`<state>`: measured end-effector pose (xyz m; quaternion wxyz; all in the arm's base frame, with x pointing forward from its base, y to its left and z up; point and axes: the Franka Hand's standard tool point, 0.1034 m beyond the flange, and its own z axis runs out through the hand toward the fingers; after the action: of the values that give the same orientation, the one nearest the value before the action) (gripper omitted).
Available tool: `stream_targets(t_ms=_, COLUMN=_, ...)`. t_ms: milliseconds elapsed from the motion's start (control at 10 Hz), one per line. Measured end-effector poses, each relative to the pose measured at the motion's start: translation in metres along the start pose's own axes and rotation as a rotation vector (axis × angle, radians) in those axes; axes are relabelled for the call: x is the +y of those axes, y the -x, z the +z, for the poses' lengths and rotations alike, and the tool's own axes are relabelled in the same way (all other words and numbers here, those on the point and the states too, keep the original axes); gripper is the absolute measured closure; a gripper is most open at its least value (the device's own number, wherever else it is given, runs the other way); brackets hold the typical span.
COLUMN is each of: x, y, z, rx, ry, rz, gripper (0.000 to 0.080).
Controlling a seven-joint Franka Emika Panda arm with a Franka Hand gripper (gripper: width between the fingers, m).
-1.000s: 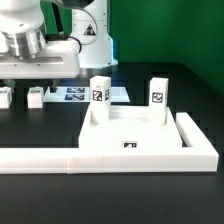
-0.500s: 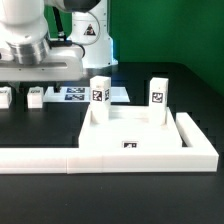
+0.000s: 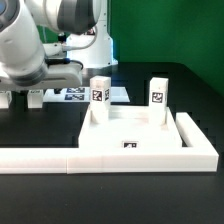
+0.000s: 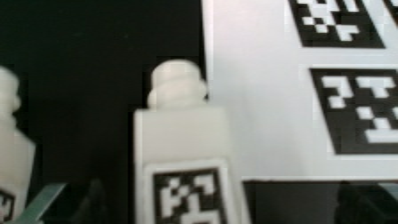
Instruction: Assemble square table
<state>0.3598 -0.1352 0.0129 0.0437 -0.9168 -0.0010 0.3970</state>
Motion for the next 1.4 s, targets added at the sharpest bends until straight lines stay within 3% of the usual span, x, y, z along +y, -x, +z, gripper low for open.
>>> stream_targets(t_ms=500, x=0.0, y=0.0019, z=0.0113, rx=-0.011, ry=-0.003, rz=-0.02, gripper=0.0151)
stream_targets(t_ms=600, x=-0.0016, y=0.0012, z=0.011, rx=-0.01, ry=0.0, rz=-0.023, gripper=0.0269)
stream_targets(t_ms=700, x=-0.0028, y=-0.0007, z=0.0104, rx=-0.003, ry=0.006, rz=-0.023, gripper=0.0269)
stream_targets(t_ms=800, x=-0.004, y=-0.0043, z=0.0088, rx=0.013, ry=0.014, rz=-0.023, gripper=0.0467)
stream_targets(t_ms=1000, x=-0.0054, y=-0.006, z=0.0068, rx=0.019, ry=0.02, rz=-0.028, gripper=0.0515)
stream_targets(t_ms=1400, x=-0.0083, y=-0.0051, z=0.0039, rx=0.007, ry=0.016, rz=-0.04, gripper=0.0515)
